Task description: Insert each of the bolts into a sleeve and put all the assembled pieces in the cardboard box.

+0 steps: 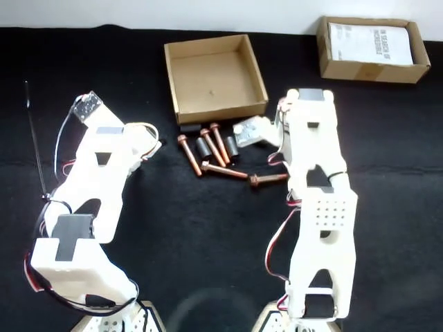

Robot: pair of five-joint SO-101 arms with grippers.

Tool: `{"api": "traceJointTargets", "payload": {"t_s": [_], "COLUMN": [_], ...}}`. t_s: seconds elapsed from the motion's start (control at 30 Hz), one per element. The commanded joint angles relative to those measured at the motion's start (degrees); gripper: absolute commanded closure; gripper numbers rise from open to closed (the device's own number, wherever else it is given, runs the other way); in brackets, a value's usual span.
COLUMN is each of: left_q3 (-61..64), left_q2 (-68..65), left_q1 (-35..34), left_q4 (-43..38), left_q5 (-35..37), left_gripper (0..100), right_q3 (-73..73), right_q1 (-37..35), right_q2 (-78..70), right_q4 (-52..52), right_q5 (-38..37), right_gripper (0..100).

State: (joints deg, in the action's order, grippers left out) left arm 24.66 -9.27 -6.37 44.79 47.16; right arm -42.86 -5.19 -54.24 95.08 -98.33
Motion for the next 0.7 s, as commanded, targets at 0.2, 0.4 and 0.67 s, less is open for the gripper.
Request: {"api": "traceJointTargets", "payload": {"t_s": [0.2,0.4,0.67], "left_q3": [-1.4,-1.4,-1.4], "left_q2": [0.3,0.3,0.3], "left_q1": [0.7,0.7,0.7], "left_q4": [-0.4,-0.4,-0.4], "left_q5": [-0.1,-0.1,-0.1], "left_gripper": [71,71,71], "right_q3": [-14.1,-13.8,-7.7], "right_q1": [2.7,4.5,4.4], "right_q2": [-0.7,-1.2,-1.3], "right_q4": [5.9,6.0,5.7], "right_q5": [2.9,5.7,6.4], "right_gripper": [63.1,63.1,63.1]}}
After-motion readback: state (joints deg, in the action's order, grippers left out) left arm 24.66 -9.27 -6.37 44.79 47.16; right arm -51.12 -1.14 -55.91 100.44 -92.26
